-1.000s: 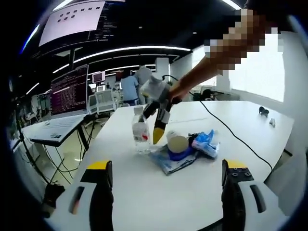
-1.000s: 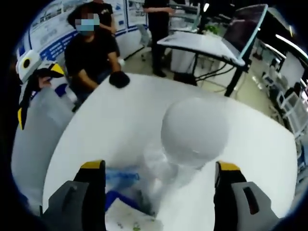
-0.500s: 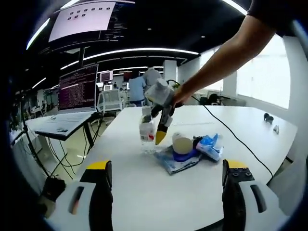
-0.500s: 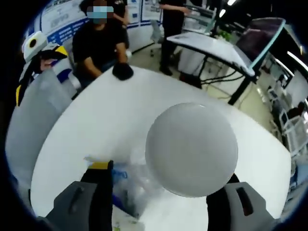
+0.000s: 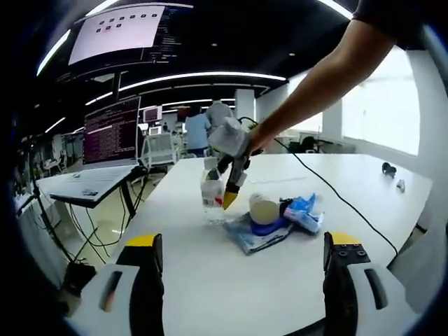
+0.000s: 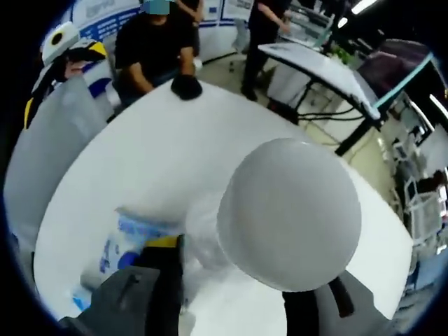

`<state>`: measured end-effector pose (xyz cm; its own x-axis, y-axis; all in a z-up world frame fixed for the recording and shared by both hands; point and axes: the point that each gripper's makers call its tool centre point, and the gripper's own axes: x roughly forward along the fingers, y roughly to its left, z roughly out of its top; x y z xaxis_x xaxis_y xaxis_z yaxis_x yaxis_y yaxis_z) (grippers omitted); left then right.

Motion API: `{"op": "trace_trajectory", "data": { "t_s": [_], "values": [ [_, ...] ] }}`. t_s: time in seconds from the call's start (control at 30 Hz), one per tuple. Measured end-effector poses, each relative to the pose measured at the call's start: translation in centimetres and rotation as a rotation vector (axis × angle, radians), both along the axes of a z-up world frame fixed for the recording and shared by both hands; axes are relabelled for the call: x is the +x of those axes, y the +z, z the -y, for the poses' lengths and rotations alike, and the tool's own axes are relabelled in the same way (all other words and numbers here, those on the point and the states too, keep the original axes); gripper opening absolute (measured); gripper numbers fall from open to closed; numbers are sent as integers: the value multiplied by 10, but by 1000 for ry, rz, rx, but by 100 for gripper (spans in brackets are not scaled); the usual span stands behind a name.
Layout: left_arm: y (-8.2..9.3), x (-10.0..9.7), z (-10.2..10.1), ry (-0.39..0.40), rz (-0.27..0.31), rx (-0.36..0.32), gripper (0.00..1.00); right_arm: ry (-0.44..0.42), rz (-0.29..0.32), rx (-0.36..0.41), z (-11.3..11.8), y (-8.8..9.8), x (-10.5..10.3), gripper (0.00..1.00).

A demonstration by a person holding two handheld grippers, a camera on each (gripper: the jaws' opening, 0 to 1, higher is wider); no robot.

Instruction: Arrange the tabletop items into an orderly group along one side of the table until the central work area is clear of visible clutter.

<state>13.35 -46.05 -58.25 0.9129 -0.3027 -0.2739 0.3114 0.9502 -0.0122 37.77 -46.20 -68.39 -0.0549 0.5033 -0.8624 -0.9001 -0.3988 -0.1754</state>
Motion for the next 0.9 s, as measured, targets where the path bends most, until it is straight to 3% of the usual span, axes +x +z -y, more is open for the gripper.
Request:
{"op": "trace_trajectory", "data": {
  "t_s": [0.3,0.57,0.9],
  "values": [
    [1,0,-2,10,9,-7,95,-23,-3,-9,3,-1,0,41],
    [1,-1,-3,11,11,-3,95,-112,-28,24,7,1,-1,39],
    [1,0,-2,7,15,1,95,-150,-35,35,19,2,-3,33]
  ]
}}
